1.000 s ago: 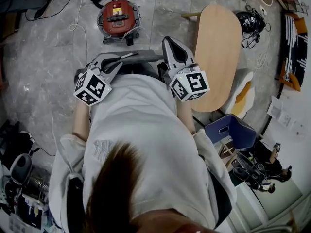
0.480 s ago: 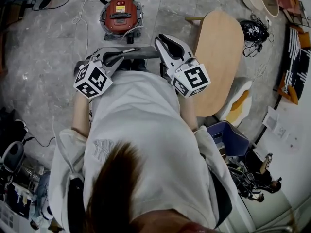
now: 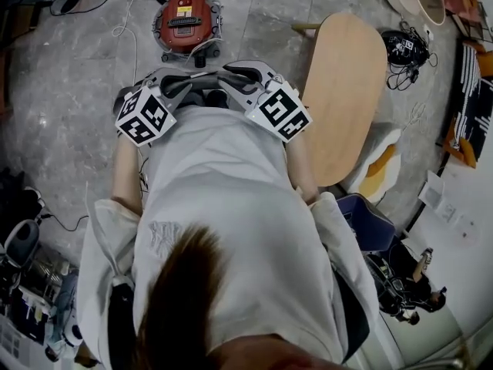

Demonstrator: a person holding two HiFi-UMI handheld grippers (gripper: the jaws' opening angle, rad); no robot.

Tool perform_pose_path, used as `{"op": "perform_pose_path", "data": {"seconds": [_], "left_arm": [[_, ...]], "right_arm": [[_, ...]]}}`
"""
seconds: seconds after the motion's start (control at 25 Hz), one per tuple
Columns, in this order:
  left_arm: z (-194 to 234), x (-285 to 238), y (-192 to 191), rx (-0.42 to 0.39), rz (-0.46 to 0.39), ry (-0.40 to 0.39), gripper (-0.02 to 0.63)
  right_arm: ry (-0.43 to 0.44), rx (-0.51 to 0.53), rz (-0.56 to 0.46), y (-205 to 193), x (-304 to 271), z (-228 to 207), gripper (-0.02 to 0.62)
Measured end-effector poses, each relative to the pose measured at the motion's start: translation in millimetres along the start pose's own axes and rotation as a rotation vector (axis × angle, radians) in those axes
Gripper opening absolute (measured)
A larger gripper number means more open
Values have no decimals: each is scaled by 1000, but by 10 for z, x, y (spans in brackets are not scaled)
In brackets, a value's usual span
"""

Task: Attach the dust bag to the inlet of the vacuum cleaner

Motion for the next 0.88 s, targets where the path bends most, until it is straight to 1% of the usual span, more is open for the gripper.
{"op": "perform_pose_path", "data": {"seconds": [0.24,0.44,0.6,0.8,0.88], "left_arm": [[-163,-149,146,-2,11,18,41],[-263,-309,206,-23,30,-2,41],[-282,-457,95,-44,73,-36,41],[-242,-719,-140,-59,119,-93,41],[-195,-820,-250,-57,127,-107,41]], "right_arm": [[76,66,73,-208,80,19,87],[130,100,136,-393,63,20,88],[181,143,212,-546,-77,25,103],[256,192,377,-890,-367,15,143],[285,192,406,-1010,-512,-12,131]]}}
Point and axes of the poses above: the fingertips, and each gripper's own axes: x backward along the fingers, z to its left, y out of its top, the point moved 5 cm from there along x, backward along the fingers, and after that the axes turned 4 degrees about x, right-handed, at the moved point
